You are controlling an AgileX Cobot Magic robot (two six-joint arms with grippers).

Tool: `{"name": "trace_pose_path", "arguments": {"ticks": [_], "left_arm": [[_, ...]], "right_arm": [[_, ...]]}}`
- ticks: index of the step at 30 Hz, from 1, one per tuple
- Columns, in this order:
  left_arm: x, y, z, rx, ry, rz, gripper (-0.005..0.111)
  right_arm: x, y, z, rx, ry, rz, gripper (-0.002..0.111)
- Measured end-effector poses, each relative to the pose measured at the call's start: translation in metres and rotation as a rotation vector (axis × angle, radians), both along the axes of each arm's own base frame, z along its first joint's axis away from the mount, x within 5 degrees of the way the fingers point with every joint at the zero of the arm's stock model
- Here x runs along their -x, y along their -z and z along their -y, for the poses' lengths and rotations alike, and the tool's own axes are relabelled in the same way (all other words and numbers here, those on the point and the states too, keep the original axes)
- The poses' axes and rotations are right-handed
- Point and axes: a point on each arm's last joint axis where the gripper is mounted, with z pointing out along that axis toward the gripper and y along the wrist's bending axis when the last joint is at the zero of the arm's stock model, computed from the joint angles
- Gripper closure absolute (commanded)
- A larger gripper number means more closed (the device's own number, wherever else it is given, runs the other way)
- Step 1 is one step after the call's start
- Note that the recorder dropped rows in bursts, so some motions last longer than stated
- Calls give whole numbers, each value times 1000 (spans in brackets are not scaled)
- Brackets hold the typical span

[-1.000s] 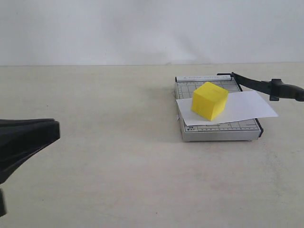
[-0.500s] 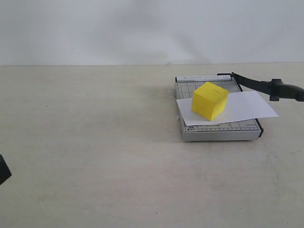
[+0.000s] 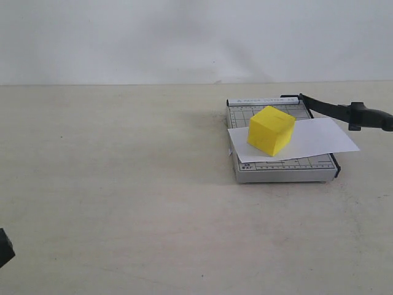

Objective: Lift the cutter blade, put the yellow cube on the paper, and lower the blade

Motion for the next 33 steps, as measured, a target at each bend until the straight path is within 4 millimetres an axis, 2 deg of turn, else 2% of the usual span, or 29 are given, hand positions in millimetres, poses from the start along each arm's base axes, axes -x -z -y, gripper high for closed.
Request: {"name": "trace_pose_path", "arguments": {"ticks": [4, 8, 28, 33], "left_arm": [[7, -2, -7, 18, -4, 126, 102], [6, -3, -9, -2, -27, 166, 102], [6, -3, -9, -2, -33, 169, 102], [6, -2, -10, 21, -34, 125, 102]], "right_arm": [[0, 0, 0, 0, 0, 0, 108], [0, 0, 0, 0, 0, 0, 108], [0, 0, 0, 0, 0, 0, 108], [0, 0, 0, 0, 0, 0, 108]]}}
